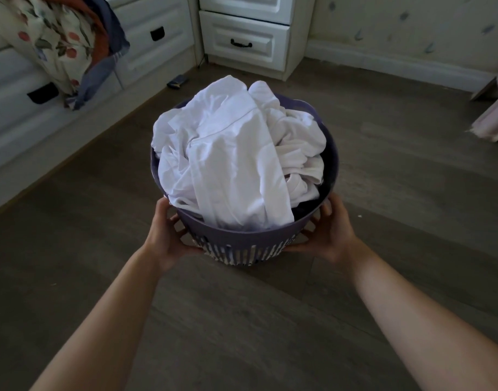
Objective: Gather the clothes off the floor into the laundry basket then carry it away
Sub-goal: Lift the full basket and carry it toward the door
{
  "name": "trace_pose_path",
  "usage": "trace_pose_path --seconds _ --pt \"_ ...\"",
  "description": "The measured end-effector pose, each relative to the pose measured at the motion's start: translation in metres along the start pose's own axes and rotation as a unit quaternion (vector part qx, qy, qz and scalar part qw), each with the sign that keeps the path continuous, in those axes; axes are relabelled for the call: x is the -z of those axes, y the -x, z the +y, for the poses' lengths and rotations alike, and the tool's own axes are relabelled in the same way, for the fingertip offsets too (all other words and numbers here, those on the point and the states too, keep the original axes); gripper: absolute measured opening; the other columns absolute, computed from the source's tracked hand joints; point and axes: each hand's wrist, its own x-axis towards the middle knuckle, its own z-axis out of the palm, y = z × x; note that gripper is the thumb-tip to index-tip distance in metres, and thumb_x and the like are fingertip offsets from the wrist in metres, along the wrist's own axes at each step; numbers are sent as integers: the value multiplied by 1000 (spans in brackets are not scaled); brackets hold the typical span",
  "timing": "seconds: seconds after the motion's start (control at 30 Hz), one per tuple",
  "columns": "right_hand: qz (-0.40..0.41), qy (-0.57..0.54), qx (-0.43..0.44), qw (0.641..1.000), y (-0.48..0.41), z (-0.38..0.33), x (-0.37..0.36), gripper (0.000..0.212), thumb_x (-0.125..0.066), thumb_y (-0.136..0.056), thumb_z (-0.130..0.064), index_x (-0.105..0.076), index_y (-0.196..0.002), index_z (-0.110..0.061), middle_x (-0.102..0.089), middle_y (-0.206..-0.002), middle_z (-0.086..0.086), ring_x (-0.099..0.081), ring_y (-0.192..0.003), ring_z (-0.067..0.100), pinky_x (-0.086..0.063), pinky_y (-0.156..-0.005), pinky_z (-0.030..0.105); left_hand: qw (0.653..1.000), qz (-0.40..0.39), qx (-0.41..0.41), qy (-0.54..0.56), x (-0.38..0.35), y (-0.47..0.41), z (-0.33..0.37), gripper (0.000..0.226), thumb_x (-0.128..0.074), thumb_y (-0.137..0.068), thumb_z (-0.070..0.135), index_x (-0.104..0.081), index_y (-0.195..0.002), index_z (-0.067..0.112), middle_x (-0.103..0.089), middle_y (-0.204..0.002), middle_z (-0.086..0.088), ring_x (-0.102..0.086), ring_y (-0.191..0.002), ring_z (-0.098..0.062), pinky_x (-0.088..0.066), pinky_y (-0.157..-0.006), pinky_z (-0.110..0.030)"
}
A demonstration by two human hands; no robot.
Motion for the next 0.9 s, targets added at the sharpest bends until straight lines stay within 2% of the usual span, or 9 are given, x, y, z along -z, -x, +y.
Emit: trace_pose_path --seconds 0.13,0.23,0.3,0.37,0.43,0.5,0.63,0.8,0.9 --pt "20 22 -14 999 -3 -3 -2 34 -44 -85 -48 -67 -69 -28 -59 -92 0 -52 -108 31 -35 -87 78 1000 -12 9 -1 -1 0 1 39 -38 -93 50 -67 -93 24 -60 -99 0 -51 -119 -31 -41 -88 -74" --pt "42 17 -34 998 -7 -7 -6 42 -42 -84 -43 -64 -111 -21 -55 -126 8 -48 -118 40 -36 -84 80 1000 -12 15 -2 0 -3 2 51 -36 -94 46 -57 -114 3 -58 -99 -4 -50 -117 -33 -40 -90 -74" --pt "45 28 -42 998 -9 -8 -9 47 -40 -85 -41 -61 -121 -19 -54 -131 10 -49 -117 43 -41 -79 77 999 -22 26 -4 0 -3 4 57 -37 -93 48 -45 -128 3 -57 -108 -18 -52 -107 -30 -41 -88 -73" --pt "30 32 -43 998 -7 -7 -13 49 -40 -85 -42 -61 -123 -20 -55 -131 13 -51 -117 45 -45 -75 74 999 -39 37 -9 2 -3 7 58 -40 -89 56 -56 -127 14 -55 -120 -22 -54 -108 -31 -44 -84 -72" --pt "21 31 -41 998 -6 -7 -14 48 -39 -87 -43 -62 -123 -20 -57 -130 15 -52 -116 45 -46 -76 72 998 -40 41 0 -2 -4 7 48 -41 -88 60 -65 -106 22 -58 -102 -10 -55 -101 -30 -46 -85 -70" --pt "25 23 -40 999 -5 -8 -14 48 -41 -87 -41 -61 -124 -19 -57 -130 16 -52 -117 47 -45 -77 74 999 -32 35 7 -7 -3 8 45 -38 -91 59 -66 -97 24 -58 -94 -7 -56 -95 -29 -43 -90 -70" --pt "57 15 -17 998 4 -21 -25 43 -40 -86 -30 -59 -123 -16 -55 -124 10 -49 -117 44 -39 -78 79 999 -36 27 -7 -23 6 23 45 -34 -93 57 -68 -103 30 -59 -129 -12 -54 -117 -40 -38 -91 -76" --pt "69 36 -25 997 24 -50 -37 45 -35 -86 -27 -55 -125 -17 -52 -107 7 -50 -106 42 -32 -85 81 998 -43 4 -41 -44 31 49 46 -38 -90 59 -71 -107 34 -59 -131 -15 -55 -117 -45 -34 -81 -84" --pt "62 25 -34 997 66 -81 -45 29 -36 -85 -22 -61 -99 -15 -51 -90 7 -53 -94 39 -31 -89 80 999 -31 16 -39 -69 70 79 44 -37 -94 55 -73 -100 30 -61 -127 -16 -57 -114 -42 -35 -88 -80"
